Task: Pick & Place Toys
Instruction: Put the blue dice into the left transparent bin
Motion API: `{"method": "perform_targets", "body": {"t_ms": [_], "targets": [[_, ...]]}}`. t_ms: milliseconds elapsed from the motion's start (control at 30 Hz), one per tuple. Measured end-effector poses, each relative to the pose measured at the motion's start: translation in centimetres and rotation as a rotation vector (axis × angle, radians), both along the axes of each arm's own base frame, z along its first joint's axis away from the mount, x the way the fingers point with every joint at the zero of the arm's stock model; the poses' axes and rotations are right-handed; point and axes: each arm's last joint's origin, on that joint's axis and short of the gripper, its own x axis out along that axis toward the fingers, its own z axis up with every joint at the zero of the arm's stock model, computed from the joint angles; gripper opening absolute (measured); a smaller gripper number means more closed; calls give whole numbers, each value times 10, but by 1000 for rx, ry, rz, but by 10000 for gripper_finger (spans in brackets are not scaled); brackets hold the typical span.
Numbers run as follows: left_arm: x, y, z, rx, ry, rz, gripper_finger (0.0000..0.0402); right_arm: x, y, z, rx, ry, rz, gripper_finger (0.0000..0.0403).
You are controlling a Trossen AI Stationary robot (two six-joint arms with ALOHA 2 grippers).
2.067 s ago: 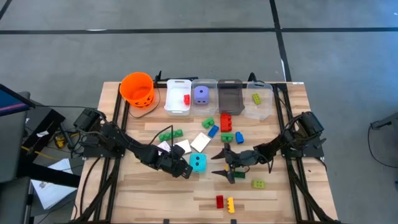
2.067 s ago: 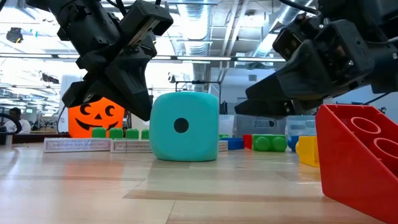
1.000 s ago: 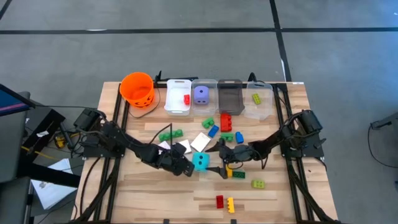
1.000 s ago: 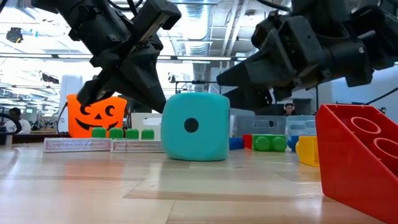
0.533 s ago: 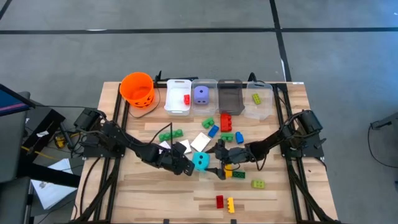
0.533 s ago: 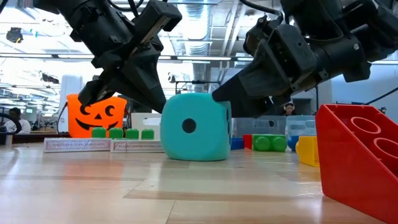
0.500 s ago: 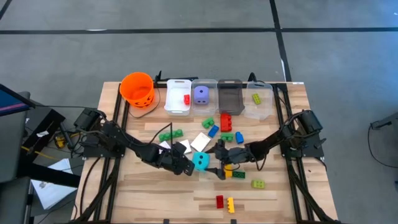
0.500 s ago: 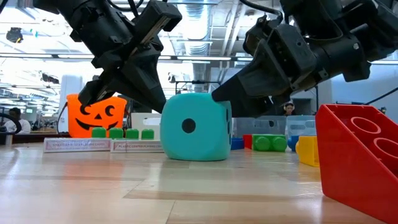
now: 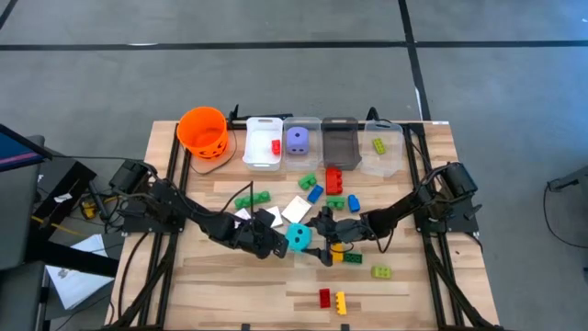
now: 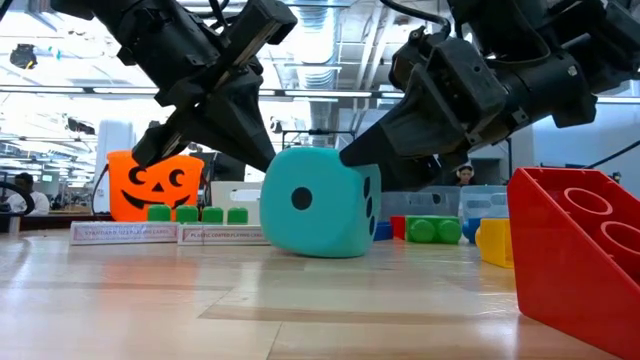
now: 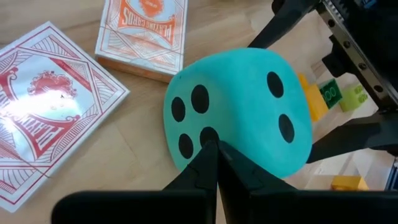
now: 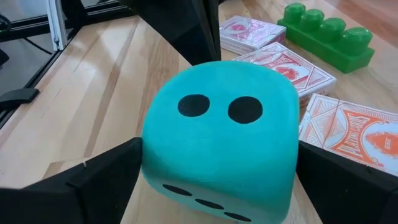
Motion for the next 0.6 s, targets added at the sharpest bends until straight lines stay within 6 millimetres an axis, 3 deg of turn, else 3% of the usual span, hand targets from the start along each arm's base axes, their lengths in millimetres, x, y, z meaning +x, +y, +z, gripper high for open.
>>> {"method": "perform_targets", "body": {"t_ms": [600], "targets": [[0, 0, 0, -8, -10, 18, 0, 0, -1, 0, 35, -19, -56, 400]]}}
